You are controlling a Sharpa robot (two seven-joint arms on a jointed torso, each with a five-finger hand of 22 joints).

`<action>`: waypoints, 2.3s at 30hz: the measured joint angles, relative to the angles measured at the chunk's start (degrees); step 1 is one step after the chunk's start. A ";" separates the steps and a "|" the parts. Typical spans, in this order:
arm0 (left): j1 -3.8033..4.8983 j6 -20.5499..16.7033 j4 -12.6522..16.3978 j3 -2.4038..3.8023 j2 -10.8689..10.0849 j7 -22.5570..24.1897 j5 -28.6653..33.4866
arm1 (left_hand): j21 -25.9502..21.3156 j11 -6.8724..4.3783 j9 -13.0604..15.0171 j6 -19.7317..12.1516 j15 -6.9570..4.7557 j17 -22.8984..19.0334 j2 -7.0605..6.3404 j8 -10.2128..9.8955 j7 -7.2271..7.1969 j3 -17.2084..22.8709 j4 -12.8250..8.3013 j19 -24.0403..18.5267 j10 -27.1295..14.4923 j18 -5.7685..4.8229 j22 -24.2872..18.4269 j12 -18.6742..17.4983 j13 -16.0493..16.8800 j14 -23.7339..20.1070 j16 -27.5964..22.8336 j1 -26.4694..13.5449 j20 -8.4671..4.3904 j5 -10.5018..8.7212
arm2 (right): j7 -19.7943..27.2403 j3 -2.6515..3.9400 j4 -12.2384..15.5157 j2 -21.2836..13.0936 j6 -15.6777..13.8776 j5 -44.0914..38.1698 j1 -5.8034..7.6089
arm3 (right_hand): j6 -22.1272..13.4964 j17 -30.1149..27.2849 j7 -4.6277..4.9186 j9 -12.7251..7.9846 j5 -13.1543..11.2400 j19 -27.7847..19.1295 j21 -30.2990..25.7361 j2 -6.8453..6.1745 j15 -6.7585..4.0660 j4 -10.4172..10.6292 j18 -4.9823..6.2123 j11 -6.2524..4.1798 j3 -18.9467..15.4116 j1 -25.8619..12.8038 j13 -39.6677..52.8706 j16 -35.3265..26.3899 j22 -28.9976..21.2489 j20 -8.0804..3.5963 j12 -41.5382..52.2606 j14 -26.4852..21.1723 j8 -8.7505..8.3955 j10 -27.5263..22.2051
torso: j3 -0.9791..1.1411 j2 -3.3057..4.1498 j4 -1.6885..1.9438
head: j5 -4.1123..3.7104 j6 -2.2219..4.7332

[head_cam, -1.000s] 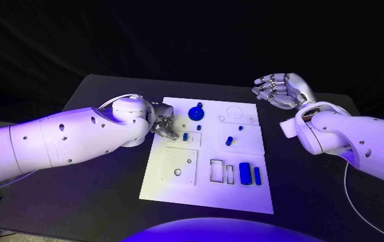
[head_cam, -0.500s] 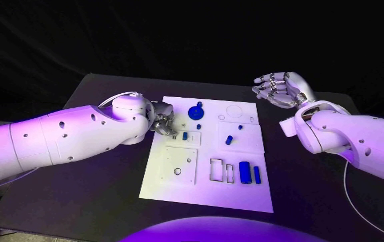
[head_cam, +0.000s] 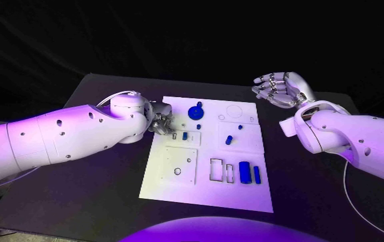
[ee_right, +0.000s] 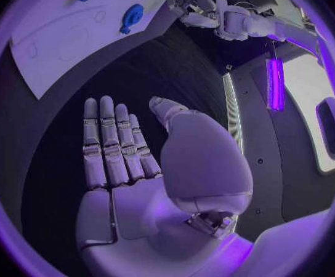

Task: Assemble the parts on the task board

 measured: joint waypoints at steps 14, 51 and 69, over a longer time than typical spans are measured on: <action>-0.12 -0.36 0.32 0.12 -1.23 -0.15 3.95 | -0.61 0.50 -0.59 -1.32 0.41 -0.59 -1.31 1.20 0.26 5.59 0.20 -0.93 -0.75 0.90 -1.06 -1.60 -2.56 -0.39 -0.62 1.31 0.30 0.18 | 0.00 0.00 -0.01 -0.13 0.04 0.04 0.00 | 0.00 -0.05 0.00 -0.08 1.44 0.00 -0.25 0.24 0.00 0.00 0.00 0.00 0.00 -0.24 0.00 -0.68 -0.57 0.00 0.00 0.00 0.00 0.00 | 0.00 0.01 0.04 | -0.14 0.00; -0.39 -3.91 -0.53 1.98 -6.69 0.41 21.13 | -0.34 -0.51 -7.84 -0.97 0.16 0.02 -3.27 1.20 0.76 12.68 -0.60 -0.98 1.78 0.88 0.01 5.22 5.11 -0.59 -0.02 -0.48 -0.24 -0.01 | -0.08 -0.01 -0.10 -0.24 0.38 0.09 -0.01 | 0.00 -0.03 0.00 -0.10 1.66 0.00 -0.44 0.24 0.00 0.01 0.00 0.00 -0.32 -0.23 0.00 -0.89 -0.71 0.00 0.00 0.00 0.00 0.00 | 0.07 -0.03 0.03 | -0.28 -0.23; -1.19 -18.49 4.37 1.32 -8.48 10.51 28.27 | 1.83 -0.82 -7.83 1.59 -0.23 0.39 -5.84 2.26 0.29 13.80 -1.40 1.46 5.35 0.88 3.34 9.69 11.20 -0.17 0.28 -2.31 -0.61 0.47 | -0.11 -0.04 -0.25 -0.15 0.58 0.14 -0.04 | 0.00 -0.03 0.00 -0.12 1.65 0.00 -0.44 0.01 0.00 0.01 0.00 0.00 -0.32 -0.46 0.00 -0.89 -0.83 0.00 0.00 0.00 0.00 0.00 | 0.10 -0.13 0.08 | 0.18 -0.29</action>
